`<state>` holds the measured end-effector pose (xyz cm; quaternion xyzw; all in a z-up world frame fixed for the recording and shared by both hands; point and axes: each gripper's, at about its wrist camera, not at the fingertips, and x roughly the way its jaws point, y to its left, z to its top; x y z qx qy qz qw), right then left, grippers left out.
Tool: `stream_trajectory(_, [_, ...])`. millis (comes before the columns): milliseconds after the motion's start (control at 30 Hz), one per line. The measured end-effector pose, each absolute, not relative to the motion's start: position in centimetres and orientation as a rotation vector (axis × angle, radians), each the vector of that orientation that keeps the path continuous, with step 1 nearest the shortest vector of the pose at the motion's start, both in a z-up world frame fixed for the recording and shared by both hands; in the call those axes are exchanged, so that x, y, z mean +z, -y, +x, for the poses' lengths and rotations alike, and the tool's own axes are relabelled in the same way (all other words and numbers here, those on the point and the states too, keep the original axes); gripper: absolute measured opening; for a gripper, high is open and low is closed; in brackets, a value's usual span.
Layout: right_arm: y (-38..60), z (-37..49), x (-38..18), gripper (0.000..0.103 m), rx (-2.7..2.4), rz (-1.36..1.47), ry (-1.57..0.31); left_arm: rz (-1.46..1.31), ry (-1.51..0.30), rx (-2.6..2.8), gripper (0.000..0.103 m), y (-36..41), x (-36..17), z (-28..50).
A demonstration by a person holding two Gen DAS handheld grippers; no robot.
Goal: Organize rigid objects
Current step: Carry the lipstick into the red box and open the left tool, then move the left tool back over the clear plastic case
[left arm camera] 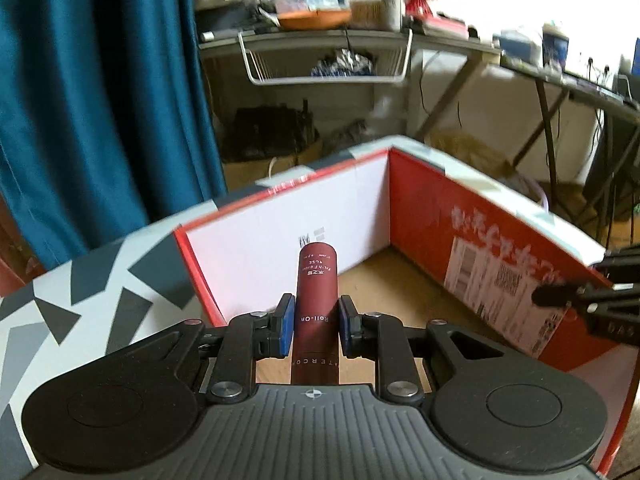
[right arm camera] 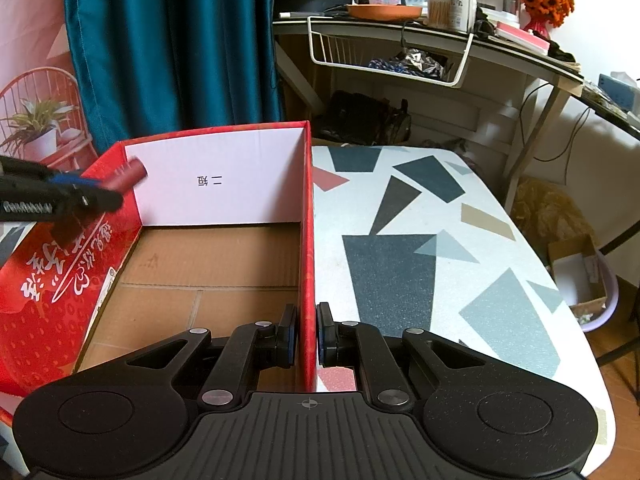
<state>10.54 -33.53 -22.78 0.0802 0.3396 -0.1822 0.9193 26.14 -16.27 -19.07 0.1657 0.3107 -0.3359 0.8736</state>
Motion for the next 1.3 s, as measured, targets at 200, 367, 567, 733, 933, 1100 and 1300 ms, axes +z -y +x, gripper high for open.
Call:
stream_trajectory(200, [33.6,10.5,-22.8,0.009,-0.375,0.169,-0.697,0.332,-0.667,-0.708,0.024,15.8,-19.8,26.8])
stream_trajectory(367, [33.7,10.5,-22.8,0.009,-0.375,0.17,-0.698,0.321,-0.656,-0.725,0.024,15.5,-19.5,26.8])
stream_trajectory(567, [33.6,10.5,-22.8,0.009,-0.376,0.168,-0.698,0.268,-0.615,-0.719,0.025,13.5,-18.1,26.6])
stream_trajectory(733, [33.6,10.5,-22.8,0.009,-0.376,0.168,-0.698,0.194,-0.583,-0.69,0.033,9.9,-16.4,26.5])
stream_trajectory(933, [33.6,10.4,-22.8,0.009,-0.376,0.168,-0.697,0.13,-0.592,-0.576,0.055,3.9,-15.9,25.7])
stream_trajectory(1100, [33.6,10.3,-22.8,0.009,-0.378,0.171,-0.695,0.052,-0.67,-0.464,0.075,-0.6,-18.0,24.2])
stream_trajectory(1300, [33.6,10.3,-22.8,0.009,-0.379,0.166,-0.698,0.065,-0.785,-0.389,0.08,-2.7,-21.5,22.5])
